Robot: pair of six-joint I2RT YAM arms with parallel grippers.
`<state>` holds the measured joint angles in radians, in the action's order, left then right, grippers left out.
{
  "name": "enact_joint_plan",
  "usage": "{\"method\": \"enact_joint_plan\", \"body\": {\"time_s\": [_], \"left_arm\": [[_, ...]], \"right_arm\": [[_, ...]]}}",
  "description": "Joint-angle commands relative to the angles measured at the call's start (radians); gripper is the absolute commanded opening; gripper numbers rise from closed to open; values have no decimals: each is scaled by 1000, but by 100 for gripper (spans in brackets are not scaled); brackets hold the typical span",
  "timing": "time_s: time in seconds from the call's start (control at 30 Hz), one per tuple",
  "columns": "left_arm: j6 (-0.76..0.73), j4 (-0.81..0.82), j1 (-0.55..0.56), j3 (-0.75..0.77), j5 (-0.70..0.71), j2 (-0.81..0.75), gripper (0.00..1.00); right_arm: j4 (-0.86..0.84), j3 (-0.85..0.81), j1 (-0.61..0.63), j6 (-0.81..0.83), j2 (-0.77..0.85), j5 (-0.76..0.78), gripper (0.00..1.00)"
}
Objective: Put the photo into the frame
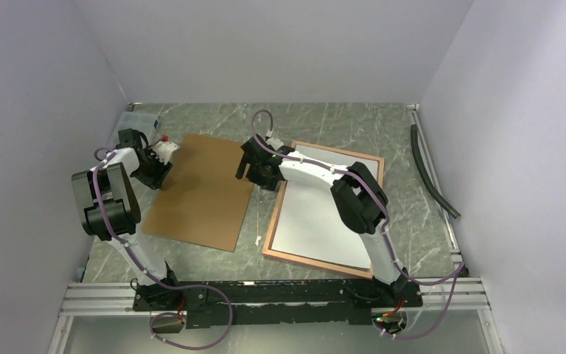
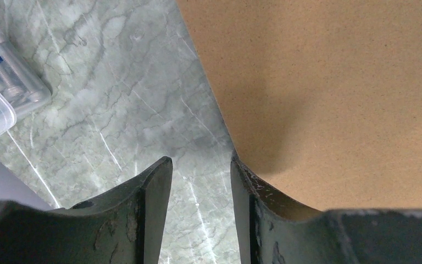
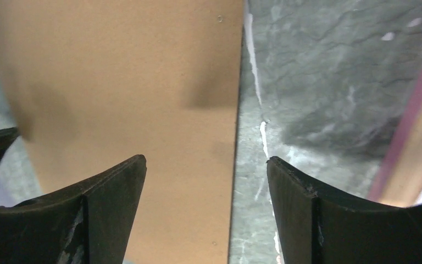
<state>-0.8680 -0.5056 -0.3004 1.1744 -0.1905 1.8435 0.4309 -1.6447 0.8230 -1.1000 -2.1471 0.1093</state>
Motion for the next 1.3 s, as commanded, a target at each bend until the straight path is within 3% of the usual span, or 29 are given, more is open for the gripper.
{"method": "enact_joint_plan", "body": {"time_s": [0.0,0.37,0.53,0.63,0.97,1.17,1.27], "left_arm": [[26,-134,-1,-46,-15,67,49],[77,-110,46,-40,-7,117,47],[78,-112,72,-38,-17,145,44],[78,-120,94,-40,-26,142,42],[68,-184,135,-30,-65,143,42],[62,-239,136,-6,-108,142,41],[58,-263,136,9,-119,147,41]], "right_arm": [[239,-130,29,58,-39,145,87],[437,-433,64,11,-301,121,92],[366,-448,73,-54,-319,53,93],[172,-350,73,-82,-239,-24,93],[-805,211,31,-135,99,-322,89],[-1405,370,7,-261,122,-508,85],[-1614,405,3,-343,92,-549,81]]}}
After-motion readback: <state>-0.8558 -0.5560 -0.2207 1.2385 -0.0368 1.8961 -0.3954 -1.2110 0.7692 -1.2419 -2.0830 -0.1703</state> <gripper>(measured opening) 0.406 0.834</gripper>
